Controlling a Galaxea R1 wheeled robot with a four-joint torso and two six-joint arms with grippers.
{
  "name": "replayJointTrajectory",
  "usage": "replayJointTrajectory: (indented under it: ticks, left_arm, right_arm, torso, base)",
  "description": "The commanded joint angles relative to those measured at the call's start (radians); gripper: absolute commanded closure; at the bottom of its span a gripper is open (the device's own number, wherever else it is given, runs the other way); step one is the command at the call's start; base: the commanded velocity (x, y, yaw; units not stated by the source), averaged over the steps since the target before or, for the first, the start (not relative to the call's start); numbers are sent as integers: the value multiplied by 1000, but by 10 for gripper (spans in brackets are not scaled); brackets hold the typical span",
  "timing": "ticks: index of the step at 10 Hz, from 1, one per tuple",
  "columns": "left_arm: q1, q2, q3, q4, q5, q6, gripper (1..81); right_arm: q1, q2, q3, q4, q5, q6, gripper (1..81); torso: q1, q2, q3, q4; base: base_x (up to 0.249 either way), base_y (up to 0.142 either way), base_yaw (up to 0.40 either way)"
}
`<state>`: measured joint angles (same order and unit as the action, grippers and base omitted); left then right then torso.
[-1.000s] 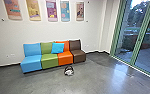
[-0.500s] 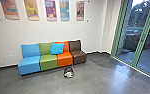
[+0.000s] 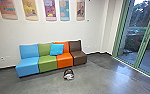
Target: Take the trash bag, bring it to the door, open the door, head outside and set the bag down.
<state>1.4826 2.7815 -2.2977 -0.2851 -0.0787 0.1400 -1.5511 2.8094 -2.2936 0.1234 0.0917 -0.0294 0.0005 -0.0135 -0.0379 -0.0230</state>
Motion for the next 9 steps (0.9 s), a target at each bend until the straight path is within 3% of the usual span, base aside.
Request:
replayJointTrajectory:
  ticks: [1, 4, 7, 9]
  left_arm:
    - [-55, -17, 14, 1, 57, 0, 10]
    - [-55, -17, 10, 1, 57, 0, 10]
    - [-55, -17, 14, 1, 57, 0, 10]
    - [-54, -17, 12, 1, 57, 0, 10]
  right_arm:
    - [50, -8, 13, 10, -52, -4, 10]
    - [44, -28, 28, 9, -52, -4, 10]
    - [44, -100, 152, 5, -50, -4, 10]
    - [50, -104, 152, 15, -50, -4, 10]
  torso:
    - [0, 0, 0, 0]
    - [0, 0, 0, 0]
    - [0, 0, 0, 0]
    - [0, 0, 0, 0]
  base:
    - [176, 68, 0]
    - [174, 68, 0]
    - [174, 69, 0]
    - [173, 65, 0]
